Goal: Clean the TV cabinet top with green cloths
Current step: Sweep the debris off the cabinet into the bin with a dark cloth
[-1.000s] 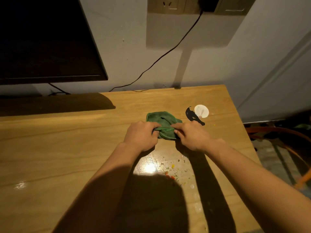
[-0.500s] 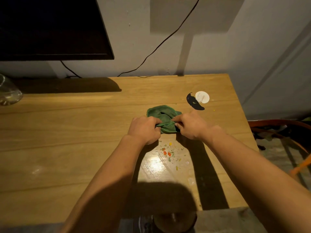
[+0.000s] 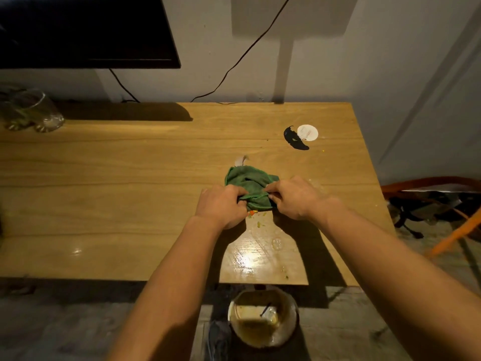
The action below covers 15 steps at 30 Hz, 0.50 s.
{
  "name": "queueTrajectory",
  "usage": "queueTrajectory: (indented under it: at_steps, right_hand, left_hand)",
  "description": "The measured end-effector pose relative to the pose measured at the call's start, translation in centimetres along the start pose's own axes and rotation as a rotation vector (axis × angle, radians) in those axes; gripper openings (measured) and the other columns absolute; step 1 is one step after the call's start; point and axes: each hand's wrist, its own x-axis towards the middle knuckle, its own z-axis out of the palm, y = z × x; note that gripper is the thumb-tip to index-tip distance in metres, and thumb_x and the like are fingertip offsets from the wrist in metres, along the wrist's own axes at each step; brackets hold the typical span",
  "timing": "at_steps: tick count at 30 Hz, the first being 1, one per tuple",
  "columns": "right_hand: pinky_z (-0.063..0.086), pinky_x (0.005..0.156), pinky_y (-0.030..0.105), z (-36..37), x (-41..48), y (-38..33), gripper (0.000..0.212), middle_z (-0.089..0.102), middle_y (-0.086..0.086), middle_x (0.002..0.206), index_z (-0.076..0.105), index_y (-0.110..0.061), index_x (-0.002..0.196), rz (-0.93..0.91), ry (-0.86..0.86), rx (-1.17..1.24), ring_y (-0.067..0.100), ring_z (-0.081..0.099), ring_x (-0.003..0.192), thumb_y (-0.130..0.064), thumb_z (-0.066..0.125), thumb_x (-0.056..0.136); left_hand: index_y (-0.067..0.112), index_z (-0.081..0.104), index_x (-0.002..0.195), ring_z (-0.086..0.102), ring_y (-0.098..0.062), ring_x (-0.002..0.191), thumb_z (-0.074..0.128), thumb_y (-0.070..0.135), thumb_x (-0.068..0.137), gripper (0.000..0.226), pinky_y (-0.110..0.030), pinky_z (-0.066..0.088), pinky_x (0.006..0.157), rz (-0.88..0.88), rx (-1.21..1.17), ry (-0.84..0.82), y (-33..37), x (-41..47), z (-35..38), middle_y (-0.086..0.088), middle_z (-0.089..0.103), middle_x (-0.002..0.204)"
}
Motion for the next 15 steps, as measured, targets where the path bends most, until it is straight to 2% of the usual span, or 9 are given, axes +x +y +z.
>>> queueTrajectory:
  at_steps: [5,8,10,12,15]
  right_hand:
    - [0.045,0.102,0.037,0.8,-2.2,0.0,0.033,0.067,0.008,0.125,0.062,-0.028,0.131,-0.033,0.014,-0.011,0.029,0.058,0.114,-0.025,0.048,0.1]
    - [0.047,0.091,0.035,1.6,-3.7,0.1,0.032,0.069,0.01,0.118,0.062,-0.028,0.129,-0.041,0.018,0.003,0.029,0.058,0.104,-0.025,0.048,0.101]
    - [0.047,0.083,0.032,2.1,-4.6,0.1,0.032,0.068,0.01,0.114,0.062,-0.029,0.129,-0.034,0.016,0.024,0.025,0.056,0.09,-0.025,0.048,0.101]
    - [0.051,0.081,0.032,2.6,-5.6,-0.1,0.032,0.068,0.01,0.111,0.062,-0.029,0.128,-0.026,0.015,0.046,0.022,0.056,0.083,-0.025,0.047,0.101]
    - [0.049,0.09,0.036,3.4,-7.3,-0.6,0.031,0.069,0.009,0.114,0.063,-0.028,0.127,-0.015,0.042,0.059,0.027,0.06,0.101,-0.024,0.047,0.101]
  left_hand:
    - [0.038,0.061,0.126,0.06,-0.028,0.108,0.054,0.039,0.089,0.038,-0.04,0.047,0.093,-0.026,-0.026,-0.005,0.6,-2.4,0.8,-0.002,0.07,0.117]
    - [0.039,0.061,0.125,0.061,-0.028,0.105,0.054,0.038,0.089,0.037,-0.04,0.048,0.09,-0.035,-0.055,-0.02,0.9,-3.9,1.3,-0.001,0.071,0.113]
    - [0.039,0.061,0.125,0.061,-0.027,0.103,0.054,0.038,0.089,0.036,-0.039,0.048,0.088,-0.041,-0.072,-0.028,1.0,-4.9,1.6,0.0,0.071,0.111]
    - [0.039,0.061,0.125,0.061,-0.027,0.105,0.055,0.038,0.089,0.036,-0.038,0.048,0.089,-0.041,-0.085,-0.029,1.1,-5.9,1.9,-0.001,0.071,0.114]
    - [0.04,0.061,0.126,0.06,-0.028,0.107,0.055,0.038,0.089,0.037,-0.038,0.047,0.091,-0.033,-0.098,-0.033,1.0,-7.1,2.5,-0.003,0.07,0.117]
